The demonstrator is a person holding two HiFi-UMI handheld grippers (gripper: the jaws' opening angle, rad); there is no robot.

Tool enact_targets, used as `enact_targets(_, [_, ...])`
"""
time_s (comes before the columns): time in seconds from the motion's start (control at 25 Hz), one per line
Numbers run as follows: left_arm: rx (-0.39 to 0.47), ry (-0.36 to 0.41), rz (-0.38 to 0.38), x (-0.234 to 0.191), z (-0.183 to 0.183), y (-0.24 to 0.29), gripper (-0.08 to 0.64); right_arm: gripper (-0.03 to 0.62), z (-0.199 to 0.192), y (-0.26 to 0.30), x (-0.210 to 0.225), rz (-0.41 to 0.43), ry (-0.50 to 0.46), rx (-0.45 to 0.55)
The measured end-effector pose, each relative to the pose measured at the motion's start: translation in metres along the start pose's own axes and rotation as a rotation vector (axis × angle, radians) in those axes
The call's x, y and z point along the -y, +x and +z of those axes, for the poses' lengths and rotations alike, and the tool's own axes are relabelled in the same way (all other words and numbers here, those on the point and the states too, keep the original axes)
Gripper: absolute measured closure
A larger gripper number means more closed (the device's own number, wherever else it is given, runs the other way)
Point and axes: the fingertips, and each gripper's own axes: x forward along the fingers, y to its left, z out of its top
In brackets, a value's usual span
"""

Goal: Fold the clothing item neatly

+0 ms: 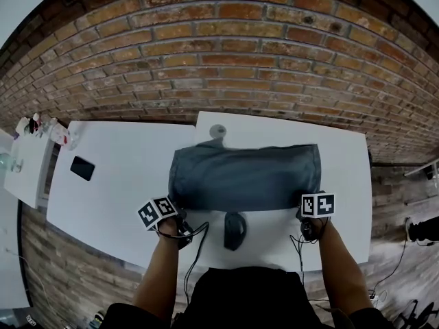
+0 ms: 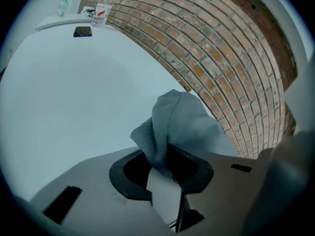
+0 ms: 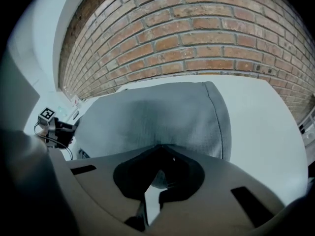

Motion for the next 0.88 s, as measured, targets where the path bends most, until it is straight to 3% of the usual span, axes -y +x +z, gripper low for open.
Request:
enact_targets(0.16, [-0.014,-0.01,0.002,-0.007,-0.004,0.003,0.46,0.591,0.001,0.003,-0.001,-0.046,-0.07,-0.006])
enact_targets(0.68, [-0.043,0.031,0.013,-0.012,-0.007,0.007,0.43,0.591,0.001,0.002,-0.001,-0.067,-0.055,0.015])
enact_targets(0.88, [-0.045,-0.016,-0.022,-0.011,-0.008,0.007,0.43,0.591,0.001,0.002,0.001,-0.073,-0.055,0.018])
